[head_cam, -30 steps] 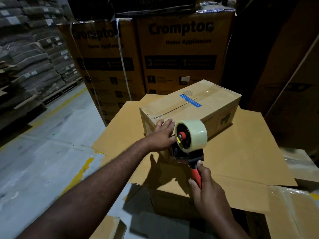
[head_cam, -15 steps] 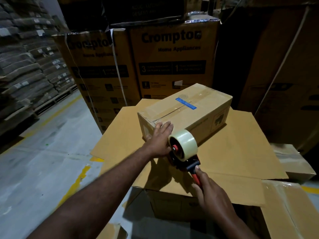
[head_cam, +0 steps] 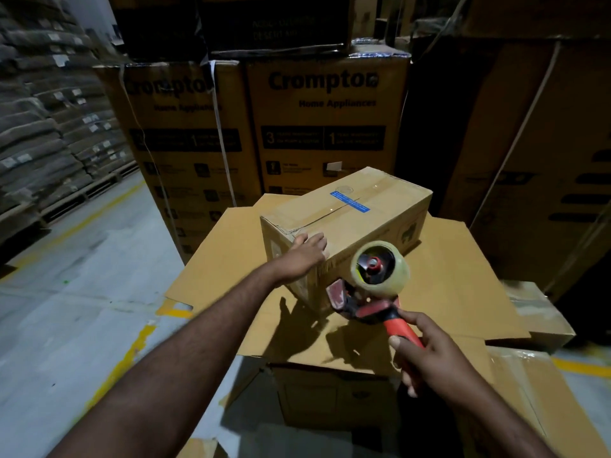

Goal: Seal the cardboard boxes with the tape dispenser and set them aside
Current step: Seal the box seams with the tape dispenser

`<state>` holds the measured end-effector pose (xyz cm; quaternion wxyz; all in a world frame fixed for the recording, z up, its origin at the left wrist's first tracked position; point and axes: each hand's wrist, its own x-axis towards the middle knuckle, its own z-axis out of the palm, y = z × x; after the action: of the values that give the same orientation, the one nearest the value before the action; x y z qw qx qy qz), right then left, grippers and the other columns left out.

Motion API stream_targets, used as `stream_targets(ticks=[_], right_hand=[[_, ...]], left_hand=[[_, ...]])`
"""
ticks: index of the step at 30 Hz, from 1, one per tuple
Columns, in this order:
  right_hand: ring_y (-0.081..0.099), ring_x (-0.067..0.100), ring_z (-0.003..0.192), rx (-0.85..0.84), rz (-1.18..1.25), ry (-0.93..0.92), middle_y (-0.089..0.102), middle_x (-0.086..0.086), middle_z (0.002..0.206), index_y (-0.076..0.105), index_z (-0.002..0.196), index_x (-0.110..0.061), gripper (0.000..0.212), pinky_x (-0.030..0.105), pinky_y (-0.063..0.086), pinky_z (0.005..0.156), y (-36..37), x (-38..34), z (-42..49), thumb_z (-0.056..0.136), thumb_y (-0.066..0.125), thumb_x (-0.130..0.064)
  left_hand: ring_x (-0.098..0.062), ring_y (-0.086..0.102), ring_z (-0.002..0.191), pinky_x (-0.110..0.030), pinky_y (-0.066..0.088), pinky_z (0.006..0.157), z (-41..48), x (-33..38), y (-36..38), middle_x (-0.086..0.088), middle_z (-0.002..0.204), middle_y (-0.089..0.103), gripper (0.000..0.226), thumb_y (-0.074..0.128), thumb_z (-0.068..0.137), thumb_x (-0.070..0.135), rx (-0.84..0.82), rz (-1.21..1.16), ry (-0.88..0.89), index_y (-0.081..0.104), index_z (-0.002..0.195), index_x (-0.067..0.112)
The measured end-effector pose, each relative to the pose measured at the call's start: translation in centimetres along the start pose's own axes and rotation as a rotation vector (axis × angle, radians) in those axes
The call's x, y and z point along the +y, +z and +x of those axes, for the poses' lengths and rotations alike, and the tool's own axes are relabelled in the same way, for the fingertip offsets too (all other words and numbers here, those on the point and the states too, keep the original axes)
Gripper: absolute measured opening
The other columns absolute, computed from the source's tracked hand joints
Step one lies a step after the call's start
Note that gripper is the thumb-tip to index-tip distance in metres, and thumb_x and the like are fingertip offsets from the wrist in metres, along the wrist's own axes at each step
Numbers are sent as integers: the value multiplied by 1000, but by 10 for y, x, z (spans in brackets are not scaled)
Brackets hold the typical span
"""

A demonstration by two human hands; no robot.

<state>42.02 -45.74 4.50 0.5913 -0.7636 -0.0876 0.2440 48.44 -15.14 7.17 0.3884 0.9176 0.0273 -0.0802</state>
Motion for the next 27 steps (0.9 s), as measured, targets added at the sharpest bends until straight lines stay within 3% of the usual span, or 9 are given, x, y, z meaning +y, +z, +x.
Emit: stream_targets(ticks=[3, 5, 8, 15, 23, 27], right_hand=[[56, 31, 58, 7, 177, 18, 63, 22, 78, 52, 130, -29, 38, 37, 48, 52, -10, -5, -4, 96, 63, -16], [55, 30, 59, 35, 232, 16, 62, 22, 78, 52, 128, -28, 35, 36, 47, 51, -12, -8, -5, 96, 61, -16], [55, 30, 58, 56, 282, 4, 61, 22, 79, 51, 131, -26, 37, 36, 48, 50, -11, -14, -3, 96, 60, -16], [54, 26, 58, 9, 450, 4, 60, 22, 82, 49, 133, -26, 41, 32, 46, 49, 10, -30, 2, 95, 61, -18], [54, 25, 56, 19, 469, -73, 62, 21, 81, 50, 131, -29, 47, 32, 47, 47, 21, -50, 0, 87, 65, -22], [56, 26, 57, 31, 457, -122, 63, 20, 82, 48, 132, -31, 51, 34, 48, 46, 24, -58, 3, 85, 65, -23]], left_hand=[[-13, -5, 156, -74, 5, 116, 9, -6, 22, 18, 168, 7, 60, 36, 105, 56, 218, 235, -11, 22, 160, 36], [-12, -1, 156, -73, 9, 116, 8, -7, 41, 17, 168, 14, 57, 39, 105, 53, 357, 260, 8, 28, 158, 36], [-14, 0, 156, -72, 11, 117, 8, -8, 55, 13, 168, 15, 56, 35, 106, 52, 423, 377, 29, 29, 158, 33], [-19, 1, 156, -74, 18, 115, 10, -25, 41, 9, 169, 10, 68, 45, 100, 58, 360, 527, 82, 21, 159, 32], [-11, 8, 155, -58, 28, 120, -18, -86, -46, 20, 165, 16, 68, 62, 98, 37, 278, 453, 98, 27, 157, 38], [-14, 2, 156, -68, 17, 119, -31, -85, -68, 22, 165, 11, 71, 65, 97, 36, 128, 463, -1, 27, 156, 42]])
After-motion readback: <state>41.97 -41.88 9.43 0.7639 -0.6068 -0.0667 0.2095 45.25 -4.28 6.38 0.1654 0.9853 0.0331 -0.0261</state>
